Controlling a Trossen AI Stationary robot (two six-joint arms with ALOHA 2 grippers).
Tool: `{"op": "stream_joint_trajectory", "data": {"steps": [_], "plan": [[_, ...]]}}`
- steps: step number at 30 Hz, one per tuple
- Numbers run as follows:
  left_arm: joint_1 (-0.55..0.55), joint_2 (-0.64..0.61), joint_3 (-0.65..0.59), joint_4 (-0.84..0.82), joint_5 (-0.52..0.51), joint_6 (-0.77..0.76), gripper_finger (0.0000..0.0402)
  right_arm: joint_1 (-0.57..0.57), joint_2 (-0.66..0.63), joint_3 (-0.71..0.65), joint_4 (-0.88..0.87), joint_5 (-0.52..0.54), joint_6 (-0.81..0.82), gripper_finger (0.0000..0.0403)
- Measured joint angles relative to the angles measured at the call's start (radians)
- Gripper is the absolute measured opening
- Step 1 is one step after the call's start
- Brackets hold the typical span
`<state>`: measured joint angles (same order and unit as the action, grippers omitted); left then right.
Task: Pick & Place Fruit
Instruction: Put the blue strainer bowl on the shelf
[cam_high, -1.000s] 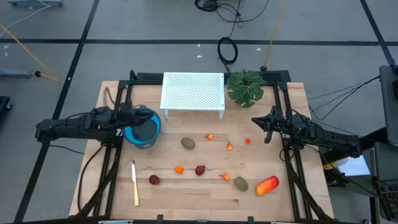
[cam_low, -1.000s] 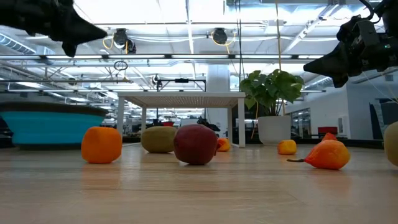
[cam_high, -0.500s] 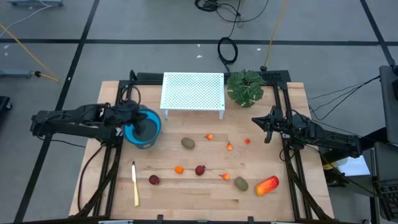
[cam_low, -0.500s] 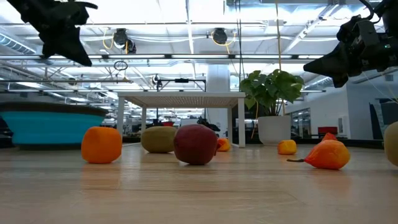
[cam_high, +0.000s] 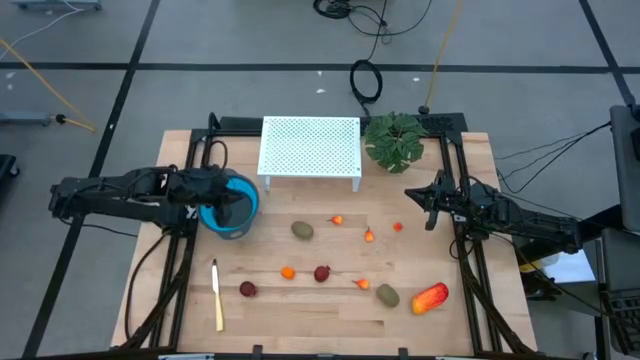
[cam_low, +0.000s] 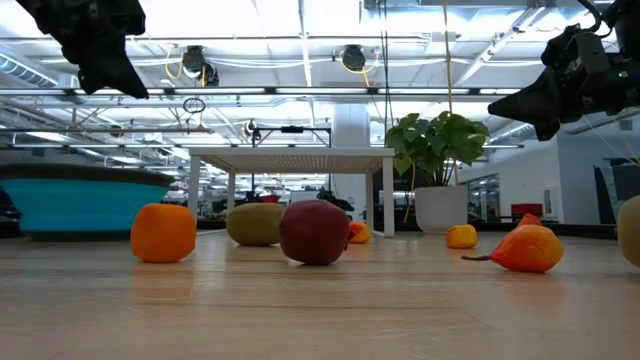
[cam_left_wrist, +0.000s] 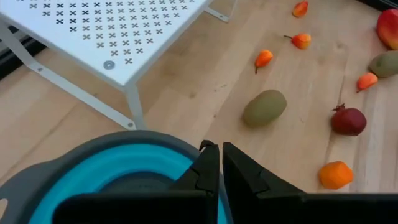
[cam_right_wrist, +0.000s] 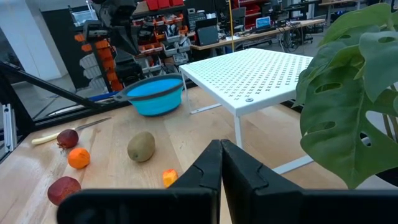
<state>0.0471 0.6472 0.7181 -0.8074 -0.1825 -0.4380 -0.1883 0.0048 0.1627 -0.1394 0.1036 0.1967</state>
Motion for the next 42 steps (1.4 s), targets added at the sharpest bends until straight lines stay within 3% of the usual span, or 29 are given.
{"op": "stream_joint_trajectory", "data": {"steps": [15,21,24,33,42], "plan": [[0.000,0.000,0.000,-0.007,-0.009,-0.082,0.0019,0.000,0.000,0.000,0.000,0.000,0.000,0.0004],[0.000,0.000,0.000,-0.093,-0.012,-0.174,0.0019,0.000,0.000,0.000,0.000,0.000,-0.008,0.0004],[0.007,0.006,0.000,-0.162,-0.061,-0.281,0.0019,0.000,0.000,0.000,0.000,0.000,-0.020,0.0004],[0.115,0.053,0.000,-0.358,-0.083,-0.486,0.0019,0.000,0.000,0.000,0.000,0.000,-0.034,0.0004],[0.252,0.127,0.000,-0.386,-0.084,-0.385,0.0019,0.000,0.000,0.000,0.000,0.000,-0.034,0.0004]]}}
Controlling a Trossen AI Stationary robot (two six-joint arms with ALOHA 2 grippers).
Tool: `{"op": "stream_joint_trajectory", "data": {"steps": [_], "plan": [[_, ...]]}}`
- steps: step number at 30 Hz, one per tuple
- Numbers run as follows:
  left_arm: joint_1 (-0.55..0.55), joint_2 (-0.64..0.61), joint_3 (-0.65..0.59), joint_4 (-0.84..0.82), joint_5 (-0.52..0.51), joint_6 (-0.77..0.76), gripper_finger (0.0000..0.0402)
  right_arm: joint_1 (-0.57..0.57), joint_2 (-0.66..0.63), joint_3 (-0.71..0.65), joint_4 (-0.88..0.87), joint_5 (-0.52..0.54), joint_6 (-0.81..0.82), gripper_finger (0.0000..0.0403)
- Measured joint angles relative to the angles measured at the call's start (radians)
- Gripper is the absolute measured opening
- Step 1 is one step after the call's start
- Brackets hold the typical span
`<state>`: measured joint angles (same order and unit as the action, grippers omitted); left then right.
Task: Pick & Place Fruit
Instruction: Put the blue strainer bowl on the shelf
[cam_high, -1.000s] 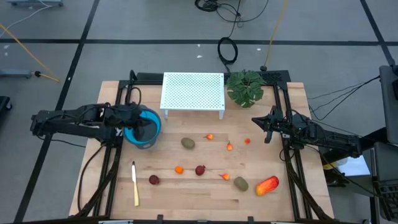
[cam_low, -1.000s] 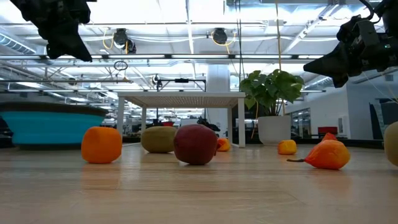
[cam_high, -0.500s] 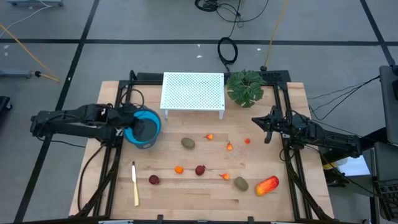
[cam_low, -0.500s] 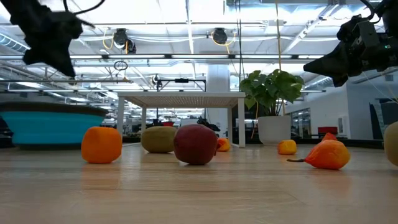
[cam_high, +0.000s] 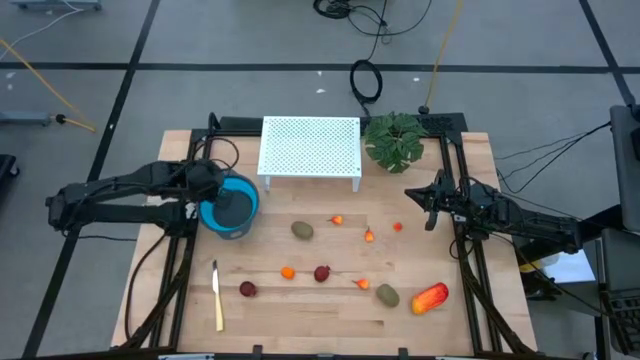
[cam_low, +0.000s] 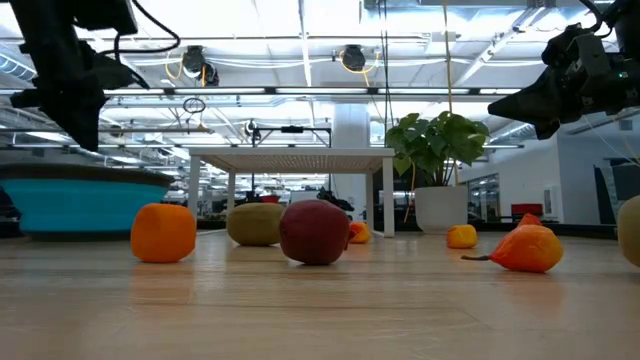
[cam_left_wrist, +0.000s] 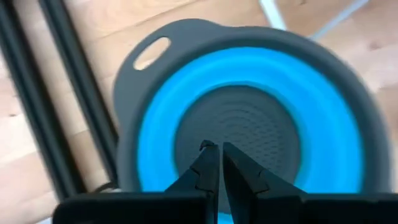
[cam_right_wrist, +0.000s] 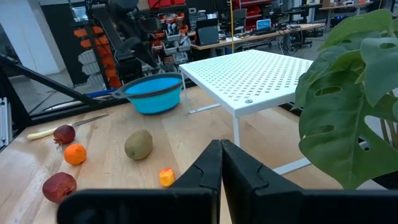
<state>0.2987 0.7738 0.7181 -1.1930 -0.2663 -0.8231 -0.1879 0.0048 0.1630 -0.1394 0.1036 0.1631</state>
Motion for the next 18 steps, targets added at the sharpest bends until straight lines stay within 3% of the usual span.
{"op": "stream_joint_trajectory", "data": {"steps": [7,18], "plan": [[0.118,0.060,0.000,-0.110,-0.006,0.066,0.0019,0.000,0.000,0.000,0.000,0.000,0.000,0.0004],[0.239,0.092,0.000,-0.097,0.012,0.112,0.0019,0.000,0.000,0.000,0.000,0.000,0.000,0.0004]]}}
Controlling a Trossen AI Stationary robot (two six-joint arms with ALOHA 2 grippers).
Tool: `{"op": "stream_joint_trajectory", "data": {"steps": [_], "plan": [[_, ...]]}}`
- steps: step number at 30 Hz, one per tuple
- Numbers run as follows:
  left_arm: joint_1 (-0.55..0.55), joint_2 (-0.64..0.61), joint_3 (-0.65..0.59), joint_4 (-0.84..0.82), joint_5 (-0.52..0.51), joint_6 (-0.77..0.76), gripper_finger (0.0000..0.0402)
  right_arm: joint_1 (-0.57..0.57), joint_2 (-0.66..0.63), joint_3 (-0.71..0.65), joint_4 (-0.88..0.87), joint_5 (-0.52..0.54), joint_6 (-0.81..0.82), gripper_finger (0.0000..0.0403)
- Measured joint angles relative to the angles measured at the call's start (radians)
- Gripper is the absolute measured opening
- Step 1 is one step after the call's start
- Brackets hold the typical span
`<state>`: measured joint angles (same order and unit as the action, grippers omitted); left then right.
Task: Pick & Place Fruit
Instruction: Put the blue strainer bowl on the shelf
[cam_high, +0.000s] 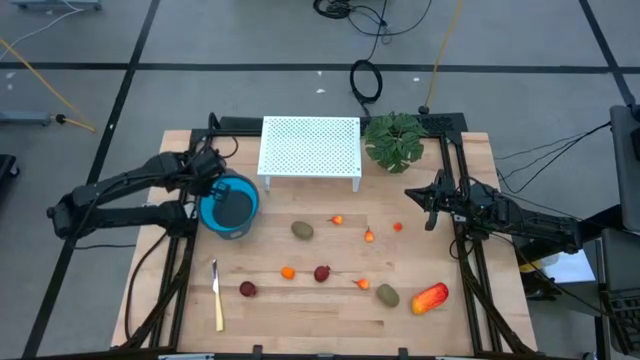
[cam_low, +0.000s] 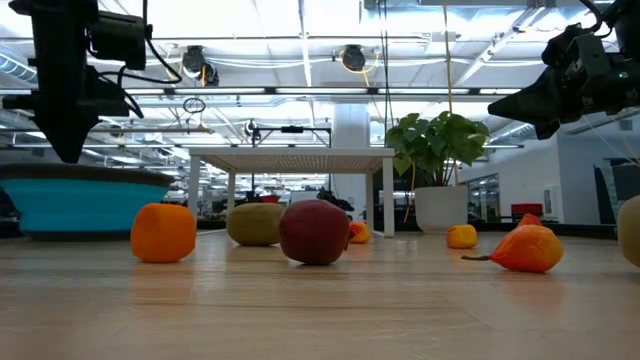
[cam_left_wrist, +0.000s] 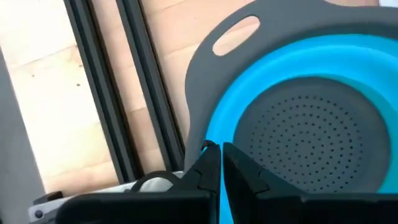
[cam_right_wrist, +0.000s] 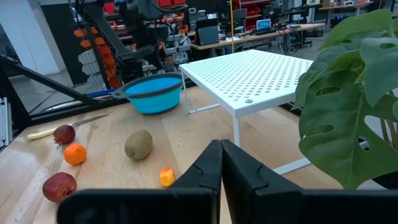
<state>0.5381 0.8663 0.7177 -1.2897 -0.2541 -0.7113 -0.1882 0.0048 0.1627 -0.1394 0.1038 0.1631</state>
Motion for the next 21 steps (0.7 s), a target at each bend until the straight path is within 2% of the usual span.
{"op": "stream_joint_trajectory", "data": {"steps": [4,7,16,21], "plan": [[0.021,0.000,0.000,0.011,0.047,-0.005,0.0027,0.000,0.000,0.000,0.000,0.000,0.000,0.0004],[0.032,-0.001,0.000,0.011,0.066,-0.008,0.0051,0.000,0.000,0.000,0.000,0.000,0.000,0.0004],[0.065,-0.001,0.000,0.052,0.067,-0.073,0.0177,0.000,0.000,0.000,0.000,0.000,0.000,0.0004],[0.087,-0.001,0.000,0.070,0.026,-0.106,0.0233,0.000,0.000,0.000,0.000,0.000,0.000,0.0004]]}}
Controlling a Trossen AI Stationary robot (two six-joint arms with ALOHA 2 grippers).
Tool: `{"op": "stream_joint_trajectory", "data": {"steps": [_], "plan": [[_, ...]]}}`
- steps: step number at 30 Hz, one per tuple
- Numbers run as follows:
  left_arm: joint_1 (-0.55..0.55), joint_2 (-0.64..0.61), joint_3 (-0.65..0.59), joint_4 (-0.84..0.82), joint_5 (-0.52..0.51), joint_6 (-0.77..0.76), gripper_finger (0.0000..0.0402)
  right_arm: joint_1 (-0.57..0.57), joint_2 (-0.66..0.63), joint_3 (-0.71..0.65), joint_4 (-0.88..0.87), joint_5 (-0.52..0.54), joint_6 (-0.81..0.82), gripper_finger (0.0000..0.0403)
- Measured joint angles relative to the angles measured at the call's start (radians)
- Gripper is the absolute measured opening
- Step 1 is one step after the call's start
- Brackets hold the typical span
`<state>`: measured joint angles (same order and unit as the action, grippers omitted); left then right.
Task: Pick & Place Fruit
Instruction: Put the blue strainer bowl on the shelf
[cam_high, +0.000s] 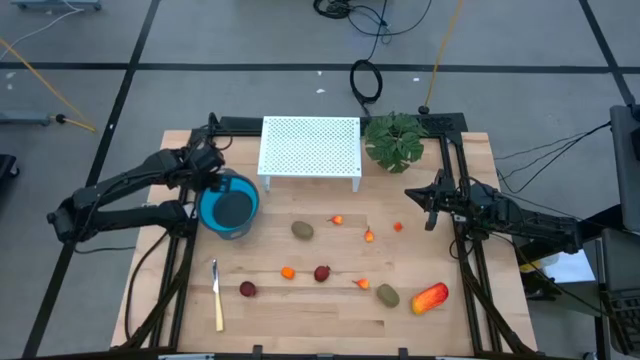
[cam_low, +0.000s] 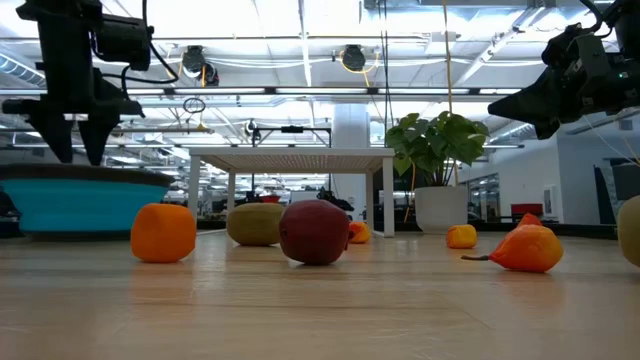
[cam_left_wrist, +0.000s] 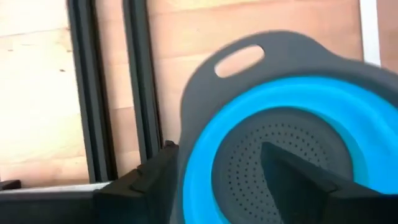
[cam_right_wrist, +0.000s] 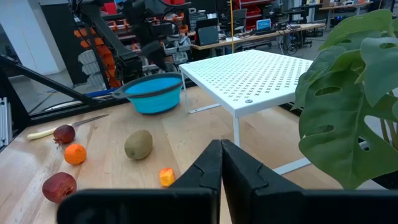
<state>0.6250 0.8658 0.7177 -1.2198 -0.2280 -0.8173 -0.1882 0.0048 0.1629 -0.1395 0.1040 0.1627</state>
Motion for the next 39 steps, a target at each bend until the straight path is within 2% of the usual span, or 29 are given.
{"op": "stream_joint_trajectory", "data": {"steps": [7,19,26,31,39], "plan": [[0.034,0.000,0.000,0.012,-0.005,-0.006,0.0267,0.000,0.000,0.000,0.000,0.000,0.000,0.0004],[0.055,0.000,-0.001,0.013,0.001,-0.045,0.0269,0.000,0.000,0.000,-0.001,0.000,0.000,0.0004],[0.055,0.005,-0.057,0.069,0.046,-0.111,0.0269,0.000,0.000,0.000,-0.001,0.000,0.000,0.0004],[0.055,0.007,-0.061,0.067,-0.002,-0.187,0.0258,0.000,0.000,0.000,-0.001,0.000,0.000,0.0004],[0.055,0.024,-0.065,0.058,-0.054,-0.164,0.0225,0.000,0.000,0.000,-0.001,0.000,0.000,0.0004]]}}
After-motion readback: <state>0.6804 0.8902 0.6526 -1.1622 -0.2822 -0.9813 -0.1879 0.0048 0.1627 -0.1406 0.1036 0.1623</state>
